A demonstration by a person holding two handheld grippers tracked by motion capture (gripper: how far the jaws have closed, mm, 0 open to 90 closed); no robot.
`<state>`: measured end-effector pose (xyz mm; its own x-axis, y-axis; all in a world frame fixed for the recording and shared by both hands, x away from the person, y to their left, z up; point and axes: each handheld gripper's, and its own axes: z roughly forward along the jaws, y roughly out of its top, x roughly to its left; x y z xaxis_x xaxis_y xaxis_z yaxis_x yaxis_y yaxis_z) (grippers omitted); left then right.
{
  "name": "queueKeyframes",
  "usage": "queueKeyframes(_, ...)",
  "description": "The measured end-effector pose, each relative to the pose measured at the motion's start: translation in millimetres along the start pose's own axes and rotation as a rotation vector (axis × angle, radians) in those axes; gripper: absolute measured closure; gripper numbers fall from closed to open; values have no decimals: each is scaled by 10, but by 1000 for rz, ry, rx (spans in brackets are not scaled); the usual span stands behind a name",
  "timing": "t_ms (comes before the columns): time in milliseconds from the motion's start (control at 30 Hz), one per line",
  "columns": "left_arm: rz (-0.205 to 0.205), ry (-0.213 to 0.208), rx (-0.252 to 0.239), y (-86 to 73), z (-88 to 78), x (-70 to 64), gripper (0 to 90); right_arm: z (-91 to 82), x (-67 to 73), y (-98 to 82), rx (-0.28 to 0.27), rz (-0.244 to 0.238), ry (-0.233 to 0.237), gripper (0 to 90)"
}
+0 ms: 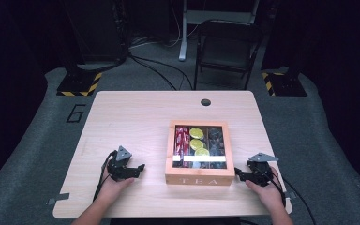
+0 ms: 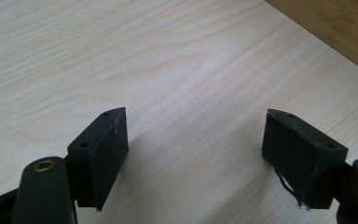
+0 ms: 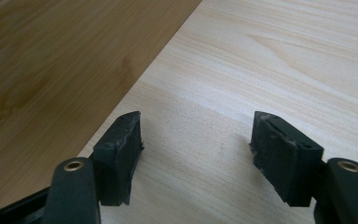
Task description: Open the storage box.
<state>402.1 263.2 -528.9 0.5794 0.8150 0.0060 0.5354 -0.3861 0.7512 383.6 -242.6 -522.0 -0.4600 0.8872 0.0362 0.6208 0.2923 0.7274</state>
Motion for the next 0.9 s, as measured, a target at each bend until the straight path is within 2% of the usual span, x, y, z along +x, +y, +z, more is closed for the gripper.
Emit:
queueKeyframes(233, -2, 1, 0, 0, 0, -1, 228, -43, -17, 3, 14, 58, 16, 390)
queueKeyframes(433, -1, 0, 7, 10, -5, 15, 243, -132, 1, 16, -4, 40, 19, 408)
queueKeyframes(500, -16, -7, 8, 19, -2, 26, 253, -251, 13, 43, -43, 52, 34, 425)
queueKeyframes(533, -16, -7, 8, 19, -2, 26, 258, -251, 13, 43, -43, 52, 34, 425)
queueKeyframes(667, -31, 5, 6, 39, 9, 38, 277, -456, 29, 75, -108, 60, 56, 438)
queueKeyframes(767, -27, 6, 16, 46, 2, 44, 291, -513, 44, 93, -129, 68, 72, 444)
queueKeyframes(900, -50, 16, 17, 57, 2, 57, 327, -603, 96, 133, -154, 52, 90, 449)
